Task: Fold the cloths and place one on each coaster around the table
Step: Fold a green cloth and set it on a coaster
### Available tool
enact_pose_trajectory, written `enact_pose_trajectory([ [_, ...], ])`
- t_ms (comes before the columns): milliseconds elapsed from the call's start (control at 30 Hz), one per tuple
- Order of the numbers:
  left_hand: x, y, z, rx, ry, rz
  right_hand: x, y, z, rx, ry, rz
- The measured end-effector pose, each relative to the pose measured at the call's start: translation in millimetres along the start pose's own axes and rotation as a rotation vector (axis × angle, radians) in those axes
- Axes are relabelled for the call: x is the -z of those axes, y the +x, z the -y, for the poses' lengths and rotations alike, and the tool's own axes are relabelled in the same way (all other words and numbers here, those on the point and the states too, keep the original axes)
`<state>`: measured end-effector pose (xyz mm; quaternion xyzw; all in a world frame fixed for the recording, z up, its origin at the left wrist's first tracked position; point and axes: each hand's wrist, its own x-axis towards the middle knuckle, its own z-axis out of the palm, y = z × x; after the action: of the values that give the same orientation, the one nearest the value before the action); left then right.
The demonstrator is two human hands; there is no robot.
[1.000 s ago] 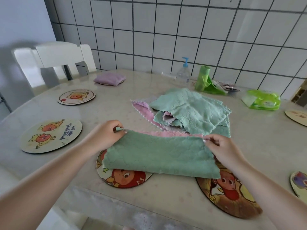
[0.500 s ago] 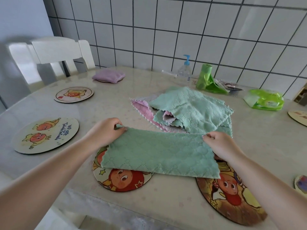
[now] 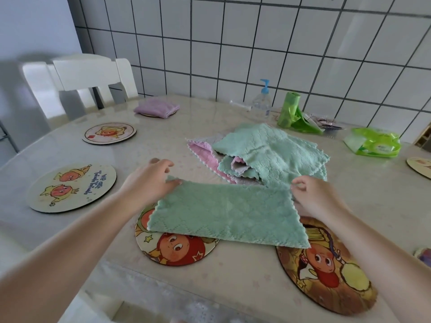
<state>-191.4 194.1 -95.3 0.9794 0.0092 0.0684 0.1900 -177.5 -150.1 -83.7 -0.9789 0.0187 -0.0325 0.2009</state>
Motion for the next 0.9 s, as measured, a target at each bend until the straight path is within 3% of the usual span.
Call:
enact_pose_trajectory([
  [100, 0.9, -37.4, -31.6, -0.181, -0.071, -0.147, 5.7, -29.4, 25.9, 0.287, -0.122, -0.139],
  [233, -36.0, -60.8, -77.0, -0.368, -0.015, 0.035, -29.9, -70.2, 84.4, 0.517, -0.157, 0.126],
  [500, -39.2, -61.2, -52.2, -0.295, 0.226, 0.141, -47.4, -66.3, 44.6, 0.377, -0.356, 0.22],
  [733, -23.9, -68.6, -9.9, -0.179, 0.248, 0.149, -30.0, -69.7, 4.2, 0.229, -0.3, 0.236],
  [833, -16.1, -73.4, -3.3, -0.172, 0.218, 0.153, -23.7, -66.6, 2.1, 0.258, -0.287, 0.189],
  [900, -10.8, -78.8, -13.3, -0.283, 0.142, 0.088, -20.4, -58.7, 13.6, 0.362, -0.18, 0.163],
])
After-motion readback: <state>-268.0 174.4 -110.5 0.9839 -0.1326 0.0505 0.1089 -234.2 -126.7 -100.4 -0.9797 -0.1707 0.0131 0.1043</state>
